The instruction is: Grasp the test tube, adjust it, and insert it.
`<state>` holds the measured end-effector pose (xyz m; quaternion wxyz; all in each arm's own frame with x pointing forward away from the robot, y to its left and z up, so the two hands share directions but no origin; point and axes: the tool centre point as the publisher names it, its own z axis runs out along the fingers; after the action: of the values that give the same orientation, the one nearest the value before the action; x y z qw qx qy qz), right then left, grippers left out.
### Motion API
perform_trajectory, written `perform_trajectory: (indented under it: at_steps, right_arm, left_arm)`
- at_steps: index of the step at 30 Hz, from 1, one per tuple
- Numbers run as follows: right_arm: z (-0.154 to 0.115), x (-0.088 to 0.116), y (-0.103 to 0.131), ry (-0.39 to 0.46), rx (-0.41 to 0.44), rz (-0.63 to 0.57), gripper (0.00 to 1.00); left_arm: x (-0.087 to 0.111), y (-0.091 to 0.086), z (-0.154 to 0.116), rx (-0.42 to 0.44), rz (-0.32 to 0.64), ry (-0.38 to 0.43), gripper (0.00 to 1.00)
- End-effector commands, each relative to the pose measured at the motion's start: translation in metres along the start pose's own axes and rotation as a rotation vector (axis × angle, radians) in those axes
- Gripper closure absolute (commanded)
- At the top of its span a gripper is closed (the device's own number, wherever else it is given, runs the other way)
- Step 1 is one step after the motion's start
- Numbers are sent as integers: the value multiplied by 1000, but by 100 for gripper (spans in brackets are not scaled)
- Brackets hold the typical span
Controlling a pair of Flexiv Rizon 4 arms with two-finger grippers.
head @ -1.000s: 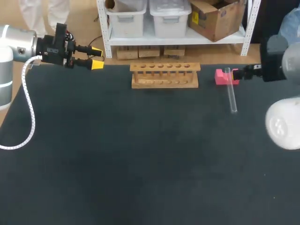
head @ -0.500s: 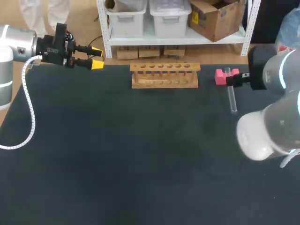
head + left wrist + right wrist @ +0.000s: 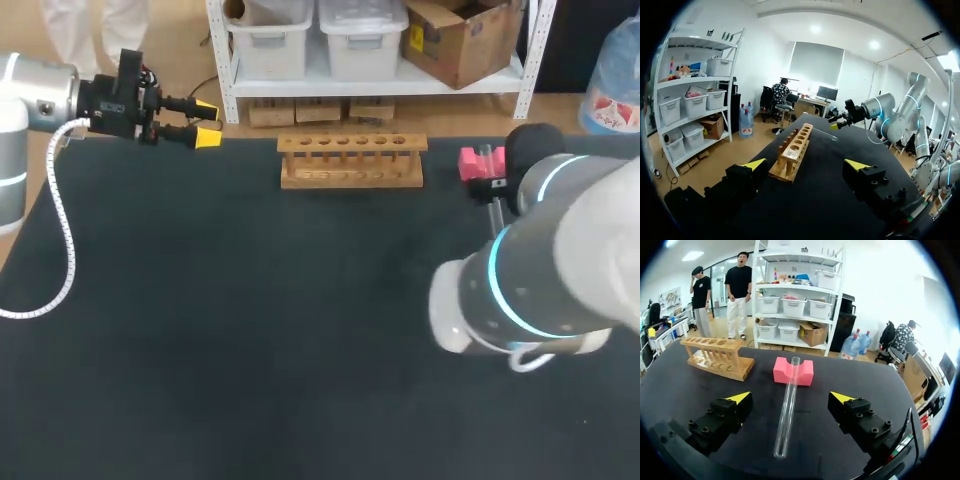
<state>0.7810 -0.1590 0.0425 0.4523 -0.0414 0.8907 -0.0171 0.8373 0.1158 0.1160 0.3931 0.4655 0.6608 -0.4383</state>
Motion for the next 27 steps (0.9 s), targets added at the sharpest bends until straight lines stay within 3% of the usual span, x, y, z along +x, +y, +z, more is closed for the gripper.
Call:
perform_trajectory:
  at_steps: [1,10,27]
  right_arm:
    - [13,3,1,-17,-13,11,0]
    - [30,5,0,-12,-155,25,0]
    - [56,20,-5,59,-260,-3,0]
  left_arm:
    - [1,0,0,1,2,-1,0]
    - [1,0,0,1,2,-1,0]
    - [1,0,0,1,2,-1,0]
